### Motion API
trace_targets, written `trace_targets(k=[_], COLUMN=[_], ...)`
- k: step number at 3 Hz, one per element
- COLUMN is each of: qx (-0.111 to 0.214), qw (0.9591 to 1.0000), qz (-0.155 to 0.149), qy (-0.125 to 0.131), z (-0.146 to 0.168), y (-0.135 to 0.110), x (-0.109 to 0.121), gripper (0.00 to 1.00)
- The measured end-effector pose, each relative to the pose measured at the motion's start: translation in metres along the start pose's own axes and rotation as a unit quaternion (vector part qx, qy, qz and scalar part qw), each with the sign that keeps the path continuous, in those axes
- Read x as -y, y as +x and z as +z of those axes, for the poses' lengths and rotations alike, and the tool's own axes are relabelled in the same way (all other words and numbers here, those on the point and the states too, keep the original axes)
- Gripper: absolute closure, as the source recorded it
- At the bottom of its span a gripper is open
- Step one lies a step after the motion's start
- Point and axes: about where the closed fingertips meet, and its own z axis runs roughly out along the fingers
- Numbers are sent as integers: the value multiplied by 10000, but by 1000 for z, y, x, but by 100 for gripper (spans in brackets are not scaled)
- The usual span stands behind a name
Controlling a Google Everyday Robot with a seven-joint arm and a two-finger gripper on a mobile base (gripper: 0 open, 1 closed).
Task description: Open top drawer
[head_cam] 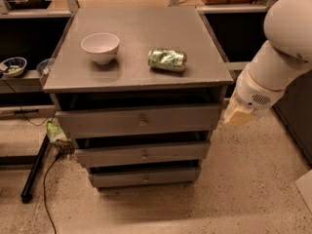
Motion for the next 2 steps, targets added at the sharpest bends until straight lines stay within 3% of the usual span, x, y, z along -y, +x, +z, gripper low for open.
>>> trace_targets(k=[1,2], qx=[255,256], qw=[9984,9984], qz=[-305,-301], qy=[-405,-411], z=[10,10], y=[-18,-17], x=[3,1], gripper=[100,100])
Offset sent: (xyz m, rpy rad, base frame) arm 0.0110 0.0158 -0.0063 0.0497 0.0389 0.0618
